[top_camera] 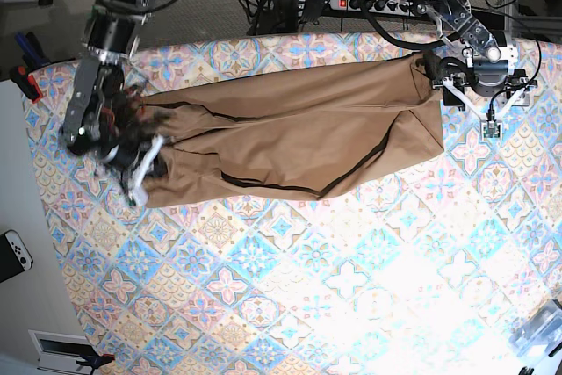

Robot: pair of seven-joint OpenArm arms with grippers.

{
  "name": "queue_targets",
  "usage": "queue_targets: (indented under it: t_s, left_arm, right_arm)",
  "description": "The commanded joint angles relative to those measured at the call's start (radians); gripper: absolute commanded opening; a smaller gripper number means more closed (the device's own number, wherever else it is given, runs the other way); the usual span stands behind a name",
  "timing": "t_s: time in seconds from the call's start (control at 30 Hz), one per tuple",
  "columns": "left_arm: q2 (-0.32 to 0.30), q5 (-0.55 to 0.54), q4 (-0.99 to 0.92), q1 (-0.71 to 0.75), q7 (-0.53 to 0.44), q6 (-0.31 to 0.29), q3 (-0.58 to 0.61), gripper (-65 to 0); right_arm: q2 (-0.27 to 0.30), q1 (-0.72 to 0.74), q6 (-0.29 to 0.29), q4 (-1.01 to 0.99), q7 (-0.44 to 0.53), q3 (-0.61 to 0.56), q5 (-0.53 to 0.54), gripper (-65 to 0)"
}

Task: Layout the t-shirt on the table in an organized manner, then fold the t-shirt properly
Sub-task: 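Move the right gripper along the shirt end and grasp the fabric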

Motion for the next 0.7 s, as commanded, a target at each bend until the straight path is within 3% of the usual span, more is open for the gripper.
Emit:
queue_targets:
  t_s: [0.0, 0.13, 0.33, 0.67]
  left_arm:
    - [0.005, -0.006, 0.017, -0.008, -0.018, 0.005, 0.002, -15.4]
    - [0.005, -0.006, 0.017, -0.008, -0.018, 0.005, 0.002, -15.4]
    - [0.005, -0.007, 0.017, -0.013, -0.018, 0.005, 0.002, -15.4]
    - [0.005, -0.009, 0.018, -0.057, -0.019, 0.005, 0.005, -15.4]
  right_arm:
    - [0.009, 0.014, 0.006, 0.02, 0.013, 0.005, 0.016, -65.0]
    - [0.009, 0.04, 0.006, 0.02, 0.013, 0.024, 0.019, -65.0]
    - [0.007, 0.104, 0.006, 0.018, 0.013, 0.175, 0.021, -65.0]
    - [0.007, 0.101, 0.006, 0.017, 0.01, 0.182, 0.021, -65.0]
